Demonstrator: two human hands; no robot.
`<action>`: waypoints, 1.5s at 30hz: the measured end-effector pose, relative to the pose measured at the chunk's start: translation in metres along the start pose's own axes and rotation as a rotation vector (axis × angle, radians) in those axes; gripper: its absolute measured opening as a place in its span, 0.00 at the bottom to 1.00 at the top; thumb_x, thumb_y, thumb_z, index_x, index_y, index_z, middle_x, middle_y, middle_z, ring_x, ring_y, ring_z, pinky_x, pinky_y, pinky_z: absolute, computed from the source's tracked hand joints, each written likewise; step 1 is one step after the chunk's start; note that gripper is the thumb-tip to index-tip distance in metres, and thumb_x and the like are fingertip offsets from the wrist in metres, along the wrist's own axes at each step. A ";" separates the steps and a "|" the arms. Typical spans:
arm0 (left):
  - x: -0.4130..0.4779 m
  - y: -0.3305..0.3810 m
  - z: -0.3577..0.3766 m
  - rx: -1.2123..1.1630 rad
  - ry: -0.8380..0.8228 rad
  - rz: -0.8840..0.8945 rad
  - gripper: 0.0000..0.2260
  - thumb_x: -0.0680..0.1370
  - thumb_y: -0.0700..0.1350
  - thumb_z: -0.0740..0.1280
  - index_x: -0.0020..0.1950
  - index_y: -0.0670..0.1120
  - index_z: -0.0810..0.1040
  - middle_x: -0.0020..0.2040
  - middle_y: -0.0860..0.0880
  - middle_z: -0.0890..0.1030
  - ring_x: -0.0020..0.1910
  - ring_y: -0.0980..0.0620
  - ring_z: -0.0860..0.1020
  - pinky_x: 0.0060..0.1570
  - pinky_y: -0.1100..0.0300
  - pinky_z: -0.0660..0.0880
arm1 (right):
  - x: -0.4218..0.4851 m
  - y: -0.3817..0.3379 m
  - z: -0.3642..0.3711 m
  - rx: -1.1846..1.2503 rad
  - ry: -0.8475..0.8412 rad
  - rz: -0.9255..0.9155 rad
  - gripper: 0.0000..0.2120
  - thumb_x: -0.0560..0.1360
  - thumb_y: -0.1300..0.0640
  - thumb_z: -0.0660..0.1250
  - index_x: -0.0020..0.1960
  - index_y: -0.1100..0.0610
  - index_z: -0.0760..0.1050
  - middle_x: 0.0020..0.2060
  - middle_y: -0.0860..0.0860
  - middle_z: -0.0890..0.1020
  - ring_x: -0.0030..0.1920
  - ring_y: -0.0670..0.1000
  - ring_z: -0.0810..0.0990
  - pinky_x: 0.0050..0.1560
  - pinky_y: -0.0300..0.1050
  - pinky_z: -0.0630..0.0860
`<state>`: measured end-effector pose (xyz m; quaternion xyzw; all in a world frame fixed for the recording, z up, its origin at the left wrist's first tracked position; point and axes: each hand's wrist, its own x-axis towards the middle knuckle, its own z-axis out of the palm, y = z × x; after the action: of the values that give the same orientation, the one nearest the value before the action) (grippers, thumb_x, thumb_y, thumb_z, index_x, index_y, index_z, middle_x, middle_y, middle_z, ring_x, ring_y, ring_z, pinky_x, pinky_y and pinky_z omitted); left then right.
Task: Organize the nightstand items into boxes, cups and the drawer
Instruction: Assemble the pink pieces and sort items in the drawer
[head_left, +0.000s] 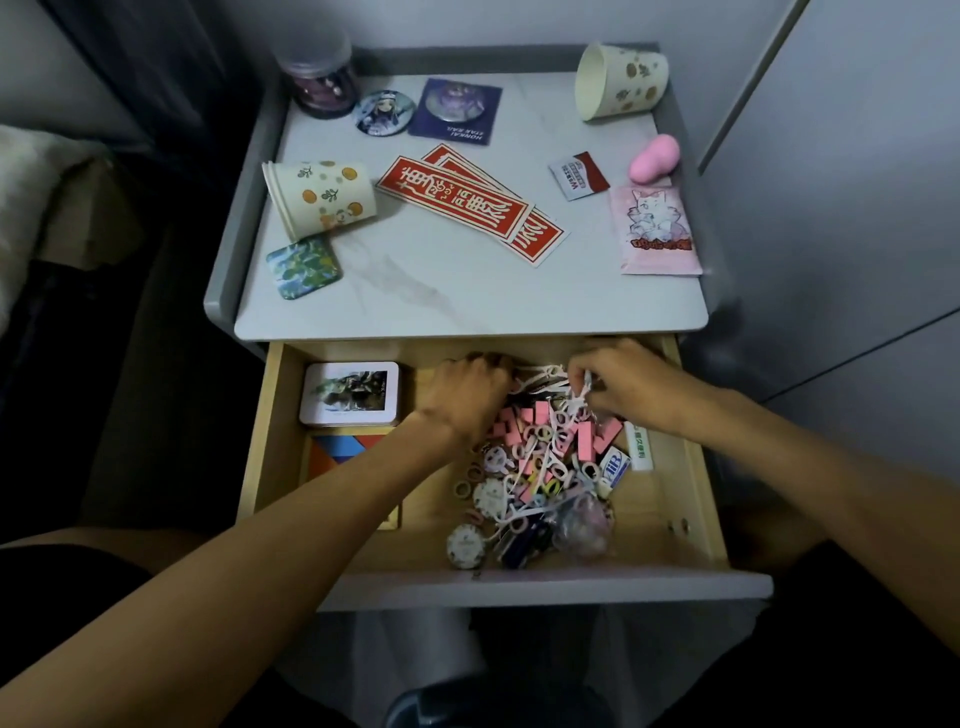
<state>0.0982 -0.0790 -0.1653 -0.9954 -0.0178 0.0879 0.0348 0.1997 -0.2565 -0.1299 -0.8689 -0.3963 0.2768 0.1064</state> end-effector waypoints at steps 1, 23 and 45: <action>-0.001 -0.001 0.000 -0.022 0.015 -0.023 0.14 0.81 0.41 0.62 0.68 0.47 0.71 0.60 0.45 0.80 0.58 0.43 0.80 0.45 0.54 0.69 | 0.001 -0.001 -0.001 0.076 0.007 0.033 0.09 0.75 0.62 0.72 0.44 0.49 0.75 0.44 0.49 0.82 0.38 0.43 0.82 0.41 0.39 0.79; -0.017 -0.030 -0.011 -0.983 -0.045 -0.308 0.12 0.82 0.49 0.65 0.50 0.42 0.80 0.41 0.43 0.84 0.38 0.42 0.82 0.40 0.54 0.79 | -0.019 -0.006 0.015 -0.206 -0.045 -0.111 0.18 0.72 0.56 0.75 0.60 0.45 0.78 0.56 0.43 0.79 0.53 0.42 0.73 0.58 0.43 0.73; -0.042 -0.012 -0.004 -0.831 -0.199 -0.262 0.06 0.82 0.44 0.62 0.59 0.47 0.74 0.58 0.43 0.81 0.53 0.43 0.80 0.52 0.48 0.77 | -0.008 -0.004 0.031 -0.376 -0.039 -0.218 0.17 0.76 0.54 0.70 0.64 0.50 0.75 0.56 0.46 0.81 0.55 0.48 0.80 0.65 0.47 0.71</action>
<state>0.0570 -0.0687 -0.1530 -0.9010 -0.1806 0.1634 -0.3590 0.1754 -0.2606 -0.1503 -0.8201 -0.5344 0.2015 -0.0359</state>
